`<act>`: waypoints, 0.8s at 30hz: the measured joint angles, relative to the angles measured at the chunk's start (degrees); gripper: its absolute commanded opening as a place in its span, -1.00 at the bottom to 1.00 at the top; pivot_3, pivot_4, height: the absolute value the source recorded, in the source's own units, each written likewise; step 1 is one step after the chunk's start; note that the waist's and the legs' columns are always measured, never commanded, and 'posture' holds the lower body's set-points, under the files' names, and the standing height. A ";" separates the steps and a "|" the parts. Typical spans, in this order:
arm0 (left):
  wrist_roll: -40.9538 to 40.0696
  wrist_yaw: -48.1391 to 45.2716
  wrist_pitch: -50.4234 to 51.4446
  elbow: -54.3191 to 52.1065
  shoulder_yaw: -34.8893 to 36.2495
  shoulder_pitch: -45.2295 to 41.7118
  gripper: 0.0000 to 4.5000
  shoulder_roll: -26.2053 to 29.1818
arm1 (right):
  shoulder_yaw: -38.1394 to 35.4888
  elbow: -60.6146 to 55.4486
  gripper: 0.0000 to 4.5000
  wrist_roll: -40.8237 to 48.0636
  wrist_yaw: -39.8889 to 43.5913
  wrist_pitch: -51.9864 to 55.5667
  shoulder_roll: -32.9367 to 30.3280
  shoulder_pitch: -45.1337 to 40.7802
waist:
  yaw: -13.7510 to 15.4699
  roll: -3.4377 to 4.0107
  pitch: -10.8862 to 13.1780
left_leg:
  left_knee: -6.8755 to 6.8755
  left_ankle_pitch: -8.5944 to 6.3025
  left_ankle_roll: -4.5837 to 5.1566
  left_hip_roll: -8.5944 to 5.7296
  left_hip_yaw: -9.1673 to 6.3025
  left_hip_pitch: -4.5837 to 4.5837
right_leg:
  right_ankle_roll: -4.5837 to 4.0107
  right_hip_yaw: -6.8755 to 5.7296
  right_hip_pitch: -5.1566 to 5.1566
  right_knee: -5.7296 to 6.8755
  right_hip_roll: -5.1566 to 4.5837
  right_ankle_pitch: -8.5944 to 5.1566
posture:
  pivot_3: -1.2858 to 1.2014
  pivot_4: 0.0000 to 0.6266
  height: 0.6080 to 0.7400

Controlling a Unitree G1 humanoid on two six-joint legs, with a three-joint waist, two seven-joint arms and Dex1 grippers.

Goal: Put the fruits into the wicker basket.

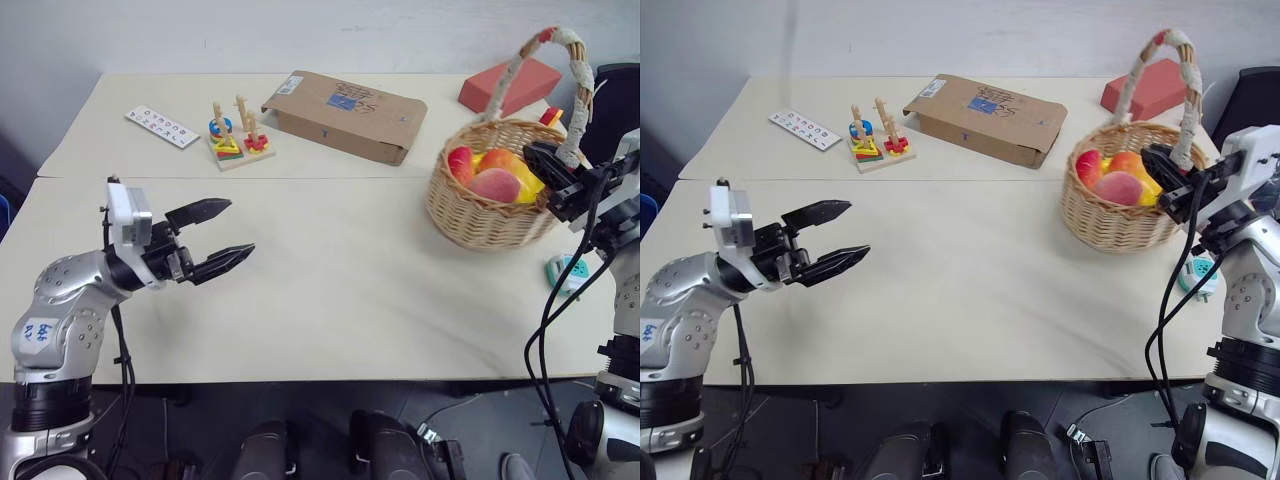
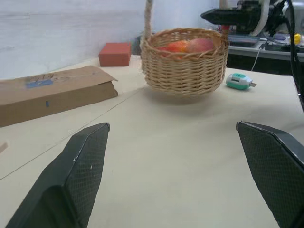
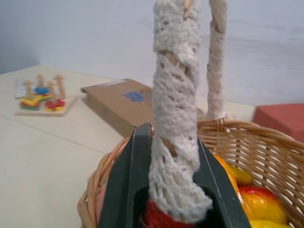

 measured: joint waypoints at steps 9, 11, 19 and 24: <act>1.78 -4.76 -1.28 4.52 -1.64 -2.10 1.00 0.78 | 2.22 13.34 0.38 -2.11 6.40 -9.05 -2.16 -0.75 | -0.68 0.04 0.02 | -0.03 0.04 0.03 0.01 -0.05 -0.01 | 0.01 0.03 0.00 0.00 -0.04 0.00 | 0.03 -0.52 1.00; 2.00 -5.16 -1.54 4.54 -0.65 0.94 1.00 2.19 | 1.30 9.72 0.69 -1.47 9.72 -9.13 -6.12 3.75 | -0.58 0.06 0.03 | -0.10 0.03 0.03 0.00 -0.11 -0.01 | 0.01 0.01 0.00 -0.03 -0.16 0.00 | 0.03 -0.52 1.00; 7.43 -5.32 -3.35 3.57 4.65 15.92 1.00 9.63 | -7.22 -2.16 0.99 0.73 24.90 -14.15 -17.95 23.86 | 0.28 0.02 0.01 | -0.09 -0.01 0.06 0.02 -0.11 0.27 | 0.07 0.05 0.33 -0.39 -0.26 0.04 | 0.03 -0.52 1.00; 8.78 -5.61 -6.57 -0.01 8.54 25.70 1.00 8.69 | 2.36 -8.62 0.99 -0.04 33.93 -14.54 -17.54 32.13 | -0.38 0.04 0.01 | -0.25 -0.38 -0.03 0.16 -0.03 0.90 | 0.03 0.26 0.81 -0.49 -0.33 0.02 | 0.03 -0.52 1.00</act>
